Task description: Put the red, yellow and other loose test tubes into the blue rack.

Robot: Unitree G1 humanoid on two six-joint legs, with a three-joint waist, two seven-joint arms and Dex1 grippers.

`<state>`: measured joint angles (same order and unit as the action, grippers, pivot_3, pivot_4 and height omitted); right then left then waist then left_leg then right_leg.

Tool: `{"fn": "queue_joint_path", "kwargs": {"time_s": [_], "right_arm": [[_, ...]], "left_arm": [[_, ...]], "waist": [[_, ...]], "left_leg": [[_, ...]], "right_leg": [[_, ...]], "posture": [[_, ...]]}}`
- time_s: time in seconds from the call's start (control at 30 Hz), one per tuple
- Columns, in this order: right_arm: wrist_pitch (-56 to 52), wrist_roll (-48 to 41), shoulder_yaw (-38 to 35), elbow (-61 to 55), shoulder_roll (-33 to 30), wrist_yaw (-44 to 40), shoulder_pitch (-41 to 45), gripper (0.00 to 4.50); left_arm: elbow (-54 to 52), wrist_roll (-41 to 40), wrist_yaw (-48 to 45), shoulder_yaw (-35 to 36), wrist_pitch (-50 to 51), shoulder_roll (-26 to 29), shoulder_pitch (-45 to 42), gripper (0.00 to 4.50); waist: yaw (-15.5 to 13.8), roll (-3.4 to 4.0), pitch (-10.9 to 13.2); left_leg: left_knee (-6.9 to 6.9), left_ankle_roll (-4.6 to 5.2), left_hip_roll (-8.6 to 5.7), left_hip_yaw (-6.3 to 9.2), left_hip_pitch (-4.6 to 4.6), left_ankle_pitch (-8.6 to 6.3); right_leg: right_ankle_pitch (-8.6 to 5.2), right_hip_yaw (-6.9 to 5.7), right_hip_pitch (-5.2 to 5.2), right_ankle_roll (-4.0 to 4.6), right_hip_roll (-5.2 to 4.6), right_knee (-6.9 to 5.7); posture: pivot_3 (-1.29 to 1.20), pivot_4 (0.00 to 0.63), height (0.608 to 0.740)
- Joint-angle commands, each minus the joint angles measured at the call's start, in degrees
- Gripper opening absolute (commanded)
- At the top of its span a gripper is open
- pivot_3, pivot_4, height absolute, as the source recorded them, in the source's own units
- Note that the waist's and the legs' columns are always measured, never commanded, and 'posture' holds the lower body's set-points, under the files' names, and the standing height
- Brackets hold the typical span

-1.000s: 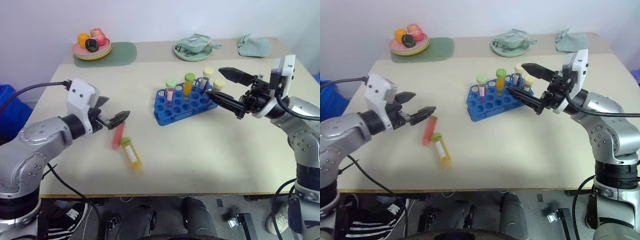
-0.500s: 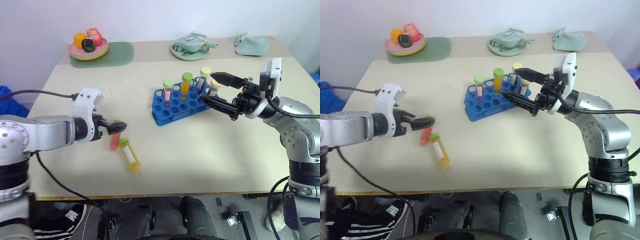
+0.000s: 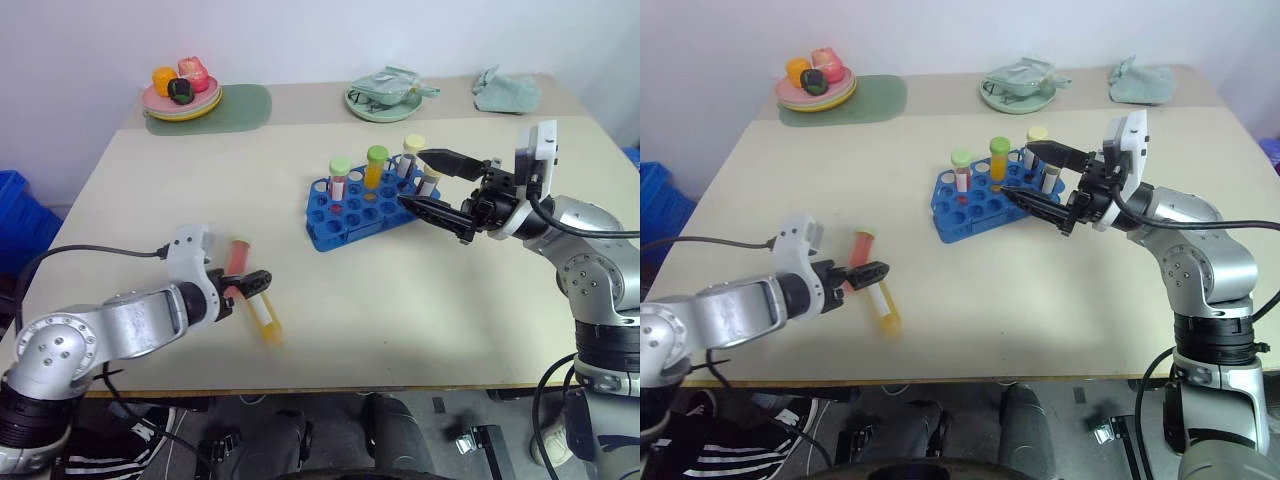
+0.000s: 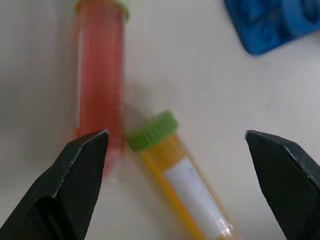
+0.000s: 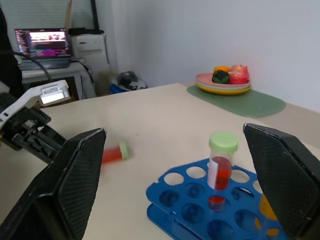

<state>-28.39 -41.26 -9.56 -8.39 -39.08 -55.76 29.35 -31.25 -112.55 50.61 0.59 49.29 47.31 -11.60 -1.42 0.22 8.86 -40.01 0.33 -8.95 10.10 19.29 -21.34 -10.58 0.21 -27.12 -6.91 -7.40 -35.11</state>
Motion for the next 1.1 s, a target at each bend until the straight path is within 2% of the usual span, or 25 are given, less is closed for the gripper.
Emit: {"fn": "queue_joint_path", "kwargs": {"time_s": [0.03, 0.2, 0.57, 0.7, 0.97, 1.1], "right_arm": [[0.2, -0.4, -0.7, -1.1, 0.2, -0.3, 1.1, 4.48], [0.3, -0.2, -0.4, -1.1, 0.4, -0.3, 0.9, 4.48], [0.5, 0.7, -0.4, -0.7, 0.0, -0.8, 0.7, 4.48], [0.4, 0.8, -0.3, -0.5, 0.1, -0.7, 0.8, 4.48], [0.1, 0.8, -0.2, -1.0, 0.3, -0.6, 0.2, 4.48], [0.0, 0.8, -0.3, -1.2, 0.2, -0.6, 0.0, 4.48]], "left_arm": [[-3.9, -0.5, 5.5, -1.1, -5.1, -2.1, 0.3, 4.5], [-5.7, -0.5, 10.0, -3.3, -8.1, -4.8, -0.1, 4.5], [-7.9, -0.5, 13.7, -6.9, -11.3, -5.7, 2.1, 4.5], [-6.3, -0.5, 14.1, -7.3, -9.9, -5.6, 2.0, 4.5], [-2.9, -0.5, 18.0, -7.7, -7.8, -11.6, -0.5, 4.5], [0.6, -0.5, 17.5, -6.0, -3.6, -11.7, -2.6, 4.5]], "waist": [[-0.7, 0.0, 0.0], [-1.0, -0.01, 0.0], [-1.0, -0.01, 0.0], [-1.0, -0.01, 0.0], [-1.0, -0.01, 0.0], [-1.0, -0.01, 0.0]], "left_leg": [[0.0, 0.0, 0.0, -0.06, -0.02, 0.0], [0.0, 0.01, 0.01, -0.23, -0.06, 0.0], [0.04, -0.01, 0.24, -0.47, -0.14, -0.01], [0.04, -0.01, 0.27, -0.52, -0.15, -0.01], [0.04, -0.02, 0.31, -0.55, -0.16, -0.02], [0.04, -0.03, 0.32, -0.56, -0.18, -0.02]], "right_leg": [[0.0, 0.08, 0.0, 0.0, 0.01, 0.01], [0.01, 0.31, -0.02, 0.0, 0.08, 0.0], [0.06, 0.58, -0.03, 0.07, 0.34, 0.04], [0.07, 0.62, -0.04, 0.07, 0.39, 0.06], [0.1, 0.65, -0.04, 0.08, 0.45, 0.08], [0.11, 0.66, -0.04, 0.07, 0.47, 0.09]], "posture": [[0.0, 0.15, 0.74], [0.0, 0.15, 0.74], [0.0, 0.15, 0.74], [0.0, 0.15, 0.74], [0.0, 0.15, 0.74], [0.0, 0.15, 0.74]]}}
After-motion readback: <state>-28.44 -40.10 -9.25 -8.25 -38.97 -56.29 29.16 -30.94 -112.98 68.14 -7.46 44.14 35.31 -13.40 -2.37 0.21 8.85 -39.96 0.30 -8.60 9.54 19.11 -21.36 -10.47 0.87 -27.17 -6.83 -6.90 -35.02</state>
